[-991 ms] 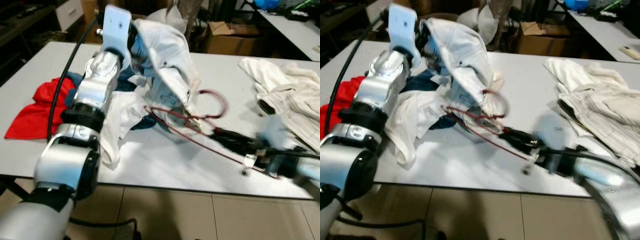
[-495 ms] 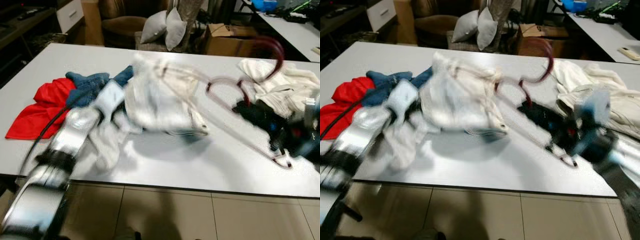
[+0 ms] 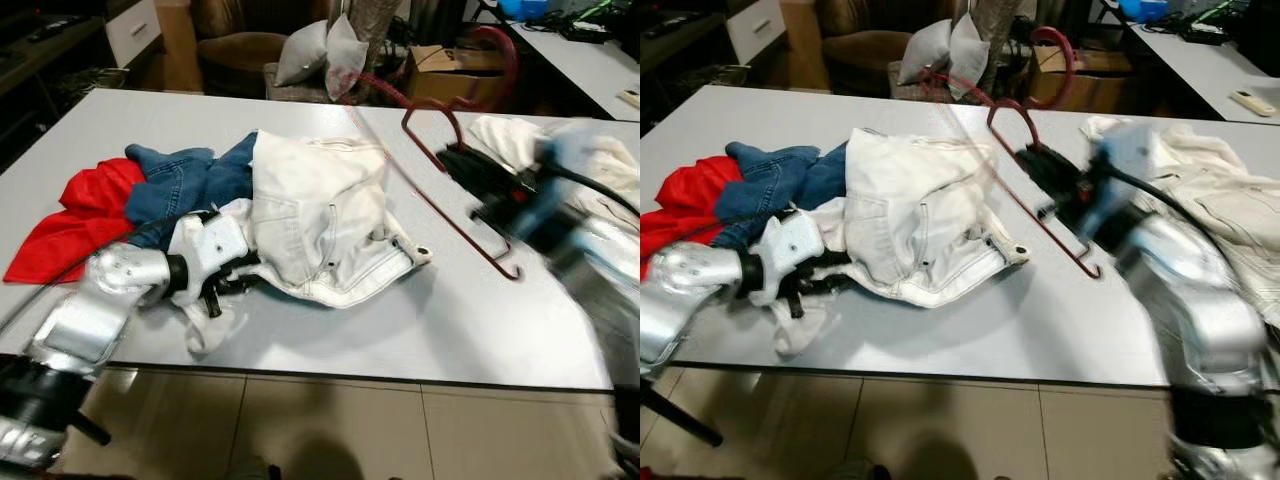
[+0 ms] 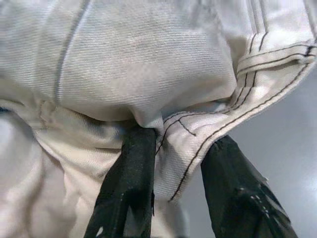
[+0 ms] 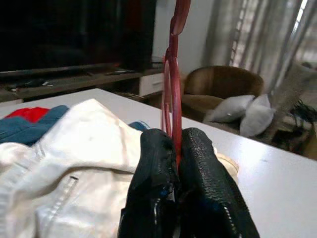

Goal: Hang hanger

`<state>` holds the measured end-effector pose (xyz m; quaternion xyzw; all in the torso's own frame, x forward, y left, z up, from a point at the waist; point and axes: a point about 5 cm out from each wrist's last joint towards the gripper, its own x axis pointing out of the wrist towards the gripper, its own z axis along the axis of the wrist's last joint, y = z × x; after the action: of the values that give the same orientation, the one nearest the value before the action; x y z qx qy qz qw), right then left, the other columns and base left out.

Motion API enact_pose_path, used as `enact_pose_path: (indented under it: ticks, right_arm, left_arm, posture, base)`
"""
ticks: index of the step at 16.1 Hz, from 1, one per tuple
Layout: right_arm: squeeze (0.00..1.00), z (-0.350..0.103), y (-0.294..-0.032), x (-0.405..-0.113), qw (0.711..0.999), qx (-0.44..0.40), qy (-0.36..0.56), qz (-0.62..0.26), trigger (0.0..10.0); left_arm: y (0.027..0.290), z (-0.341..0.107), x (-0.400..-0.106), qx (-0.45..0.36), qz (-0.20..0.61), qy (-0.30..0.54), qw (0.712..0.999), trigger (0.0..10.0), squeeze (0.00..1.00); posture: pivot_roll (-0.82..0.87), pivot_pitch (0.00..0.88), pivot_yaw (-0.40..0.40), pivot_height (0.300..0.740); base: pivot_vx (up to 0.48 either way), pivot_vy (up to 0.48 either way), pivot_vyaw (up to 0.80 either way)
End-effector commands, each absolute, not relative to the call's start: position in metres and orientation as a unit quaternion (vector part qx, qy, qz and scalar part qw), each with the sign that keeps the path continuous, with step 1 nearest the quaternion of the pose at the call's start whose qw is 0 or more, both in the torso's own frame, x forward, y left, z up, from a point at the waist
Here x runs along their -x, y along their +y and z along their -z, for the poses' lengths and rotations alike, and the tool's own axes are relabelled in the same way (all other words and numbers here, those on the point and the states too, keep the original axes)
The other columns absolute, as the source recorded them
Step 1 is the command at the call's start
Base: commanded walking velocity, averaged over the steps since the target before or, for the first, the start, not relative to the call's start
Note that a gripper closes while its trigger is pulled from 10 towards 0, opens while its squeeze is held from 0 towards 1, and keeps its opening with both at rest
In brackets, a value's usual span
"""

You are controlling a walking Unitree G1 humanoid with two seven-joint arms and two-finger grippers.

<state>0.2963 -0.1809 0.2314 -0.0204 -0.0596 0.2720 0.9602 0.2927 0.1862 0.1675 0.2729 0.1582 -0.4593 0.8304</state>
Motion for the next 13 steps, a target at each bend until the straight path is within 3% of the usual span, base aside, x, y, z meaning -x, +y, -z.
enact_pose_path:
  ticks: [1,6,9,12,13]
  right_arm:
    - [0.0,-0.233,-0.182,-0.299,0.964,0.028,-0.066,-0.258,10.0]
    - [0.0,-0.238,-0.187,-0.301,0.971,-0.029,-0.082,-0.223,10.0]
    - [0.0,-0.242,-0.19,-0.296,0.972,-0.041,-0.092,-0.212,10.0]
    - [0.0,-0.246,-0.19,-0.288,0.976,-0.066,-0.107,-0.178,10.0]
    - [0.0,-0.244,-0.186,-0.282,0.979,-0.07,-0.105,-0.159,10.0]
  left_arm:
    - [0.19,-0.181,-0.29,-0.265,0.458,0.141,0.836,10.0,1.0]
    - [0.216,-0.196,-0.265,-0.226,0.496,0.182,0.818,10.0,1.0]
    - [0.218,-0.227,-0.258,-0.135,0.534,0.151,0.821,10.0,1.0]
    - [0.199,-0.25,-0.287,-0.103,0.43,-0.008,0.897,10.0,1.0]
    - [0.189,-0.25,-0.293,-0.074,0.397,-0.035,0.914,10.0,0.57]
  posture:
    - [0.0,0.0,-0.024,0.74]
    - [0.0,0.0,-0.03,0.74]
    - [0.0,0.0,-0.031,0.74]
    - [0.01,0.0,-0.039,0.74]
    - [0.0,0.0,-0.038,0.74]
  base:
    - [0.0,0.0,0.0]
    - [0.0,0.0,0.0]
    - [0.0,0.0,0.0]
    - [0.0,0.0,0.0]
    - [0.0,0.0,0.0]
